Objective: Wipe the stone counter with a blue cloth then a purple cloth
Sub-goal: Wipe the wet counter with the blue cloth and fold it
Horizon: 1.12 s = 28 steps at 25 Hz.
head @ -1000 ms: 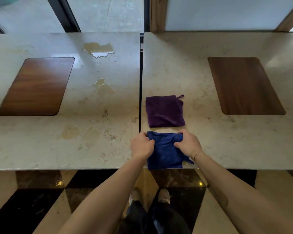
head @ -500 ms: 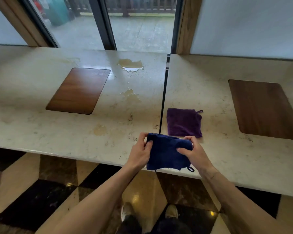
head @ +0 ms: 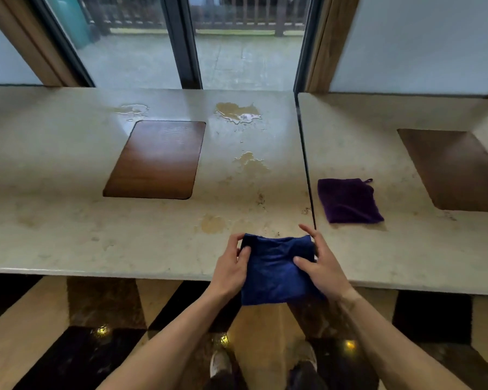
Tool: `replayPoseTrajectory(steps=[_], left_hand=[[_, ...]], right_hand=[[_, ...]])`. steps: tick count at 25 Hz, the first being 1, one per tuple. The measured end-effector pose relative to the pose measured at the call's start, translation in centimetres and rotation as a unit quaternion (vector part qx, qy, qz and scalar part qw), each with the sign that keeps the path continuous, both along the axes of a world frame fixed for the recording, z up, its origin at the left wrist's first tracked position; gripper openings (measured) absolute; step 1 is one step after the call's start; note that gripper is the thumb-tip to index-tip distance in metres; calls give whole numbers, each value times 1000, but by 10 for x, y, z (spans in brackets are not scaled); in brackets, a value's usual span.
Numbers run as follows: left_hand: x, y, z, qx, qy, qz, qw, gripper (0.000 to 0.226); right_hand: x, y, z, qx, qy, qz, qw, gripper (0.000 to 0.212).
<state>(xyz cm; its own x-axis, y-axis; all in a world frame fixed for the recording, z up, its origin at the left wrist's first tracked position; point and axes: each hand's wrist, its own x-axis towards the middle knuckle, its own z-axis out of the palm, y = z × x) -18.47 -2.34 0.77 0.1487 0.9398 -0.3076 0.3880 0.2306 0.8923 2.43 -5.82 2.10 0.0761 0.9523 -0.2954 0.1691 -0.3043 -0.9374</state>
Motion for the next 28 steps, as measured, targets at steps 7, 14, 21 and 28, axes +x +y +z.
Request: replayPoseTrajectory(steps=[7, 14, 21, 28], left_hand=[[5, 18, -16, -41, -30, -36, 998, 18], [49, 32, -31, 0, 75, -38, 996, 22], [47, 51, -48, 90, 270, -38, 958, 27], [-98, 156, -48, 156, 381, 40, 911, 35]], right_hand=[[1, 3, -12, 9, -73, -64, 995, 71], [20, 12, -35, 25, -219, -59, 974, 67], [0, 26, -60, -7, -510, -19, 860, 63], [-41, 12, -94, 2, -576, 128, 807, 70]])
